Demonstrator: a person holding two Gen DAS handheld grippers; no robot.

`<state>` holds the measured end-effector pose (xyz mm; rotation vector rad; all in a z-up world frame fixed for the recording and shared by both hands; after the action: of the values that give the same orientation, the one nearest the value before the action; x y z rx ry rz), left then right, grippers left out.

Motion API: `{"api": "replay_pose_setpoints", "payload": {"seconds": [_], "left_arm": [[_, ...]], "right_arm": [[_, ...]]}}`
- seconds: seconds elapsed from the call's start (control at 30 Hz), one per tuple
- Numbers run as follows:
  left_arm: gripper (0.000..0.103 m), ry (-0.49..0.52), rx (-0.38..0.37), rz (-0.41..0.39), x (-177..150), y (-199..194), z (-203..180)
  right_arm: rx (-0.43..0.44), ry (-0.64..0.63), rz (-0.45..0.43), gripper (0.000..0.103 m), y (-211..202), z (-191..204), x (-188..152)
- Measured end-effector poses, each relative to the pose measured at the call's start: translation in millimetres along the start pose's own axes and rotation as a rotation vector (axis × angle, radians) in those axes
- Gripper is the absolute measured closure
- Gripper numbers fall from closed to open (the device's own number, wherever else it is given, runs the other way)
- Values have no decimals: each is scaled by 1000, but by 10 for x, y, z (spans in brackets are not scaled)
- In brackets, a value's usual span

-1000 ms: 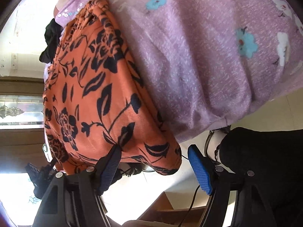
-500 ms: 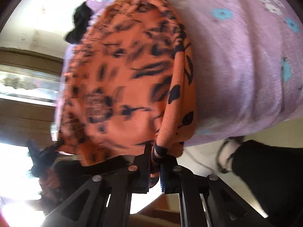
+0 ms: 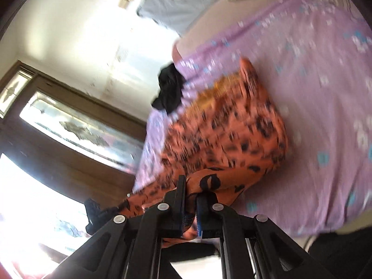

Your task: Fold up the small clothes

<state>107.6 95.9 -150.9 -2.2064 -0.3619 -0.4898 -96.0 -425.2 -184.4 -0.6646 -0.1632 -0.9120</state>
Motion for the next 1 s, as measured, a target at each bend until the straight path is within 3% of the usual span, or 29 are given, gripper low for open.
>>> {"api": "replay_pose_setpoints", "payload": {"seconds": [0.2, 0.37, 0.47, 0.53, 0.6, 0.63, 0.7, 0.77, 0.87, 0.9, 1.0], "left_arm": [[93, 36, 8, -17, 852, 331, -220], [93, 6, 53, 16, 1642, 1221, -254], [91, 3, 103, 43, 1865, 1855, -162], [89, -33, 184, 75, 1923, 2413, 43], [79, -101, 221, 78, 1921, 2749, 260], [75, -135, 204, 52, 1901, 2824, 350], [68, -180, 126, -40, 1875, 2789, 431], [52, -223, 64, -85, 1866, 2677, 480], [42, -311, -5, -207, 1785, 2342, 573], [36, -334, -19, -231, 1764, 2245, 587], [35, -386, 0, -271, 1671, 1930, 548]], "right_arm": [[-25, -29, -82, 96, 251, 146, 926], [-126, 9, -157, 96, 779, 6, 1754], [-200, 66, -188, 96, 1241, -295, 2078], [-251, 116, -182, 94, 1563, -572, 2197], [-274, 200, -173, 92, 1829, -901, 2215], [-301, 251, -153, 92, 1948, -1085, 2189], [-360, 265, -121, 90, 2077, -1301, 2211], [-342, 229, -121, 90, 2044, -1311, 2312], [-306, 206, -157, 90, 1857, -1194, 2374], [-292, 194, -182, 90, 1775, -1122, 2372], [-288, 150, -236, 90, 1617, -936, 2352]]}}
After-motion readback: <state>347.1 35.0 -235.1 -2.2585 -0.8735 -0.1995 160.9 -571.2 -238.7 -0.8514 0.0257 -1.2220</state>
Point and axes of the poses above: each gripper's, at about its wrist camera, not at the fingertips, and y roughly the way its jaws point, z to its left, x to its top, the point moved 1 cm from there along y, roughly the way its jaws point, and after that the axes turned 2 degrees about -x, right-handed, at the moved point
